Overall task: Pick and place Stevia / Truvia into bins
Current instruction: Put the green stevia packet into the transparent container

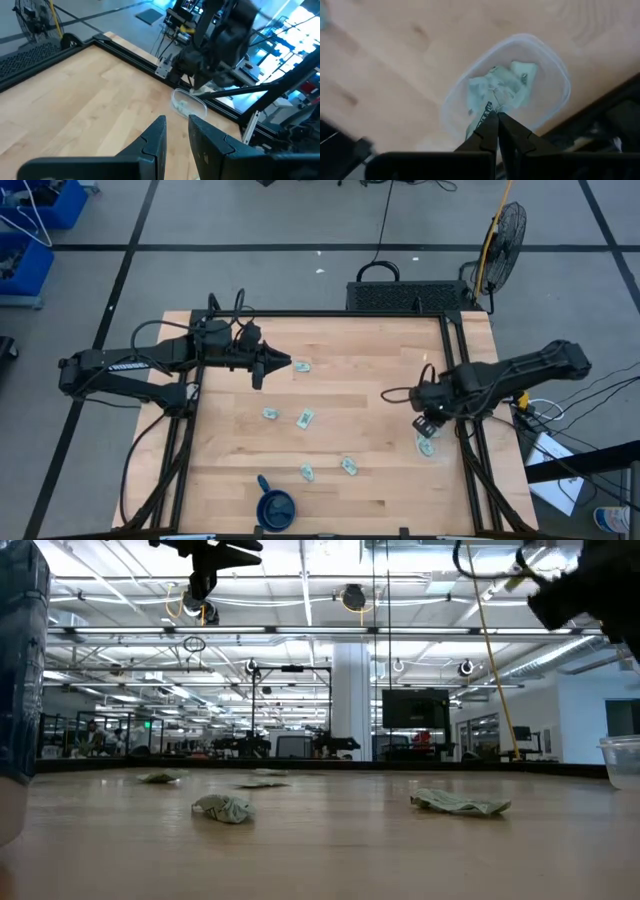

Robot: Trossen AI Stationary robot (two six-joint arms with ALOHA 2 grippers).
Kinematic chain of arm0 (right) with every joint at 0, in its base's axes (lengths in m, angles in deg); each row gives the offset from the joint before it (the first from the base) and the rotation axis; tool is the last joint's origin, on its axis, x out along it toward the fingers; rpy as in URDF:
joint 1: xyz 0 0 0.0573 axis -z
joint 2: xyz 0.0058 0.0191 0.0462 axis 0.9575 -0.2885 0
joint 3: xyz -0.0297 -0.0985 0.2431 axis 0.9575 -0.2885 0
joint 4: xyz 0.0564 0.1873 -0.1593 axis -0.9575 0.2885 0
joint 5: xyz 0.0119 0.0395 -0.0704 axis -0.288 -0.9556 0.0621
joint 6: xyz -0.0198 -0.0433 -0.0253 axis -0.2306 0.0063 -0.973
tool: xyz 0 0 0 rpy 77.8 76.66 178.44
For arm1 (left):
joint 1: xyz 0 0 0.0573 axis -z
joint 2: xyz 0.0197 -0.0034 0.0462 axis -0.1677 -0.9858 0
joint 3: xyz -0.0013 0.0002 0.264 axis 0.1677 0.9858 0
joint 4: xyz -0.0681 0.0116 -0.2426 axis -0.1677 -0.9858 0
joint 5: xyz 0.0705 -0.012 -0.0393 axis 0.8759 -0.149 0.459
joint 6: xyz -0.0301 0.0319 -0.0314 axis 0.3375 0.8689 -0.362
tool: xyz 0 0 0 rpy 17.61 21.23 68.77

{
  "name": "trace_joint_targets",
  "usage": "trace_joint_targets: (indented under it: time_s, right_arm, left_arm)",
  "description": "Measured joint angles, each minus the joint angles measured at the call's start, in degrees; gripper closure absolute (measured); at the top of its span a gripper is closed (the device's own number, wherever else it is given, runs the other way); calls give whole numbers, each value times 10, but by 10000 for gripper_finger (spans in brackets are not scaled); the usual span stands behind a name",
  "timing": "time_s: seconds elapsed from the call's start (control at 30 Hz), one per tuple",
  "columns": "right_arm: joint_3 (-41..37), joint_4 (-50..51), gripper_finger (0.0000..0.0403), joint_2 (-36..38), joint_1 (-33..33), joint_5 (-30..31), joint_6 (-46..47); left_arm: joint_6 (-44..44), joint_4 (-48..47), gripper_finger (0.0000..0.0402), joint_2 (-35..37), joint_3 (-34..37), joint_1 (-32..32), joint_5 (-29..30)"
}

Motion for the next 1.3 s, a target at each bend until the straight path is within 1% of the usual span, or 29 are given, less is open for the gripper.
trace_joint_targets:
  time_s: [0.1, 0.23, 0.33, 0.47, 0.57, 0.67, 0.77, 0.83, 0.93, 1.0, 1.07, 1.13, 1.2, 1.3]
  right_arm:
    - [-57, -46, 397, -2, -2, 16, 12]
    - [-118, -101, 396, -2, -2, 16, 34]
    - [-148, -131, 389, -3, -2, 15, 35]
    - [-165, -160, 372, -2, -1, 18, 35]
    - [-165, -176, 356, -2, -1, 31, 35]
    - [-165, -194, 339, -1, -1, 32, 33]
    - [-164, -213, 328, -1, -1, 30, 61]
    - [-156, -234, 328, -1, -1, 30, 88]
    - [-130, -282, 337, 5, -1, 36, 96]
    - [-108, -314, 347, 13, -1, 66, 96]
    - [-88, -360, 356, 23, -1, 109, 90]
    - [-74, -427, 362, 33, 1, 147, 65]
    - [-71, -499, 363, 40, 6, 165, 36]
    - [-71, -606, 359, 39, 16, 167, -7]
  left_arm:
    - [-1, 0, 316, 0, 0, 0, 0]
    - [-1, 0, 316, 0, 0, 0, 0]
    - [-1, 0, 316, 0, 0, 0, 0]
    - [-1, 0, 316, 0, 0, 0, 0]
    - [-1, 0, 316, 0, 0, 0, 0]
    - [-4, 0, 316, 0, 0, 0, 0]
    - [-4, 0, 316, 0, 0, 0, 0]
    - [-4, 0, 316, 0, 0, 0, 0]
    - [-9, 0, 316, 0, 0, 0, 0]
    - [-16, 0, 316, 0, 0, 0, 0]
    - [-17, 0, 316, 0, 0, 0, 0]
    - [-17, 0, 316, 0, 0, 0, 0]
    - [-17, 0, 316, 0, 0, 0, 0]
    - [-17, 0, 316, 0, 0, 0, 0]
